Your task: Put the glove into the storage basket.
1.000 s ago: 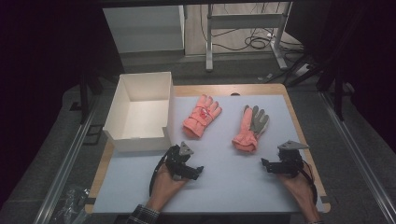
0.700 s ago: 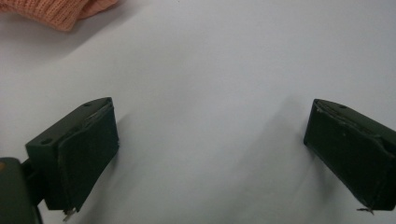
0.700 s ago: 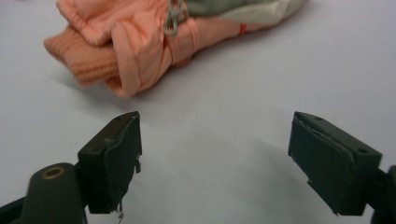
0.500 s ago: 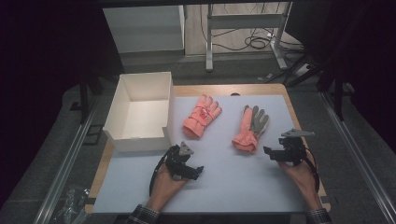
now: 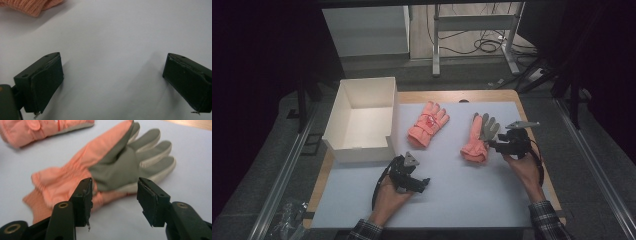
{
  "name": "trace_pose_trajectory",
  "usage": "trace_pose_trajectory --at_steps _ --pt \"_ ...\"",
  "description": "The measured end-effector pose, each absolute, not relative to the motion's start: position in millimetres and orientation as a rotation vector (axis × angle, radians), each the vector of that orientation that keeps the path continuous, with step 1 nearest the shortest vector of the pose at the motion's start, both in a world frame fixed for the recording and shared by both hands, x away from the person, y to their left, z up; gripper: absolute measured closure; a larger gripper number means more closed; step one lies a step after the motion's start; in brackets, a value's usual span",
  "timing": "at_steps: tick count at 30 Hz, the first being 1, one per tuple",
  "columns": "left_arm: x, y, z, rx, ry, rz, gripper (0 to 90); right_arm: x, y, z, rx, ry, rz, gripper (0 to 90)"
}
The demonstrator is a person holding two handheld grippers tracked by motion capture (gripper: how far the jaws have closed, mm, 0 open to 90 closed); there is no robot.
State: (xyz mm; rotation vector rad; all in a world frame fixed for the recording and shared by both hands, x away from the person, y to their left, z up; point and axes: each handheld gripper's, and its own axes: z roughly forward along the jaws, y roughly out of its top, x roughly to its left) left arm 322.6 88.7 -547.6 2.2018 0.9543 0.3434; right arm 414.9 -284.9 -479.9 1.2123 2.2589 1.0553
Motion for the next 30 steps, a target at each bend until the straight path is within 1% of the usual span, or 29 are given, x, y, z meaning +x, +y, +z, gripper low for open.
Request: trace_pose_trajectory --at_steps 5,6,7,8,9,12,13,14,15,16,18,19,20,21,24,30 --pt "322 89 -548 2.201 0.955 0.343 3.2 435 -270 -477 1.231 2.260 1.036 47.5" --pt "322 89 -548 2.201 0.955 0.343 3.2 438 -268 -478 1.248 2.257 1.023 45.4" --pt "322 89 -548 2.202 0.955 0.344 3.2 438 -268 -478 1.248 2.257 1.023 45.4" --pt "323 89 -548 2.201 0.955 0.344 3.2 444 -265 -479 1.270 2.252 1.008 41.8" --pt "322 89 -548 2.201 0.955 0.344 3.2 449 -262 -482 1.287 2.253 0.999 40.7" --pt "323 89 -548 2.201 0.954 0.344 3.2 457 -258 -489 1.300 2.267 0.949 41.2" --pt "323 89 -548 2.200 0.954 0.344 3.2 461 -255 -495 1.320 2.288 0.933 48.4" --pt "323 89 -548 2.200 0.954 0.344 3.2 461 -255 -495 1.320 2.288 0.933 48.4" --pt "323 89 -548 2.200 0.955 0.344 3.2 462 -255 -497 1.319 2.290 0.914 51.8" --pt "323 89 -548 2.200 0.955 0.344 3.2 460 -253 -501 1.304 2.276 0.889 63.0" --pt "323 89 -548 2.200 0.954 0.344 3.2 457 -254 -503 1.295 2.270 0.893 70.9" --pt "323 89 -548 2.200 0.954 0.344 3.2 457 -255 -504 1.306 2.260 0.899 76.5" --pt "323 89 -548 2.200 0.954 0.344 3.2 457 -255 -504 1.306 2.260 0.899 76.5" --pt "322 89 -548 2.200 0.954 0.344 3.2 456 -259 -503 1.330 2.251 0.927 82.8" --pt "323 89 -548 2.200 0.954 0.344 3.2 456 -263 -501 1.344 2.242 0.975 85.4" --pt "323 89 -548 2.200 0.955 0.344 3.2 447 -269 -492 1.364 2.235 1.061 86.4"
